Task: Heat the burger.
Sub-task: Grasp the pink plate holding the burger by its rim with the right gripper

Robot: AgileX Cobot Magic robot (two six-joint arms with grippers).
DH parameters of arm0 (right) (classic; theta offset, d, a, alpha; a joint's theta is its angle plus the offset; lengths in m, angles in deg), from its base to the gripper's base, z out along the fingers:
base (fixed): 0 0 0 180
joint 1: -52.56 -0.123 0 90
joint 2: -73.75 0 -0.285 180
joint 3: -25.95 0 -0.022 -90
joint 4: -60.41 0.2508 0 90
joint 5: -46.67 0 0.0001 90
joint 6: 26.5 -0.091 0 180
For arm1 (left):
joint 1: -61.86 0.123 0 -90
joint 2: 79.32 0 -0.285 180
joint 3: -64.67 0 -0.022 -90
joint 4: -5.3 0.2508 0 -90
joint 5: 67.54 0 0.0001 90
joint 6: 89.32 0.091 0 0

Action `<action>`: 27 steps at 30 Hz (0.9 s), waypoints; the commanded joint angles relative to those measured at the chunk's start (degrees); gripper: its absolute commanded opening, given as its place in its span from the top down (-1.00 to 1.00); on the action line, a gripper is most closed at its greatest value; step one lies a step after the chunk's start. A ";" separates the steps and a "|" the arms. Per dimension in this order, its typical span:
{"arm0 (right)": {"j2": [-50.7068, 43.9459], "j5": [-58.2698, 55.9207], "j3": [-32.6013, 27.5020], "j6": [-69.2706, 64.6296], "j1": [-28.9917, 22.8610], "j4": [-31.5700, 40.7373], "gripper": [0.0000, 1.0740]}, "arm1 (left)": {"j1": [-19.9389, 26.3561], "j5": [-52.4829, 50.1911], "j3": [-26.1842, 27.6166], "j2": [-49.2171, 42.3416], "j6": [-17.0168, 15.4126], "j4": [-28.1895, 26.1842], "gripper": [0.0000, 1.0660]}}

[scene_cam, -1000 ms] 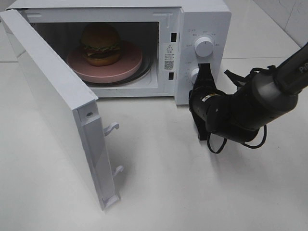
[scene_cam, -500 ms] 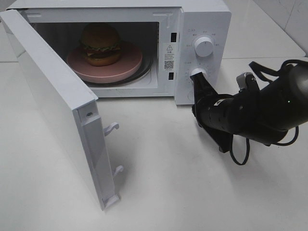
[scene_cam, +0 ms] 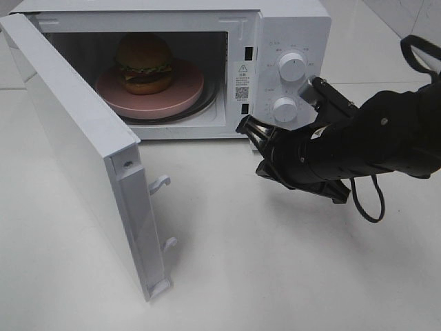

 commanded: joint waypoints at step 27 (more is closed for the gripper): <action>-6.02 -51.39 20.74 70.13 4.24 -29.05 0.93 | 0.00 -0.97 -0.06 -1.09 -0.29 -0.23 -0.84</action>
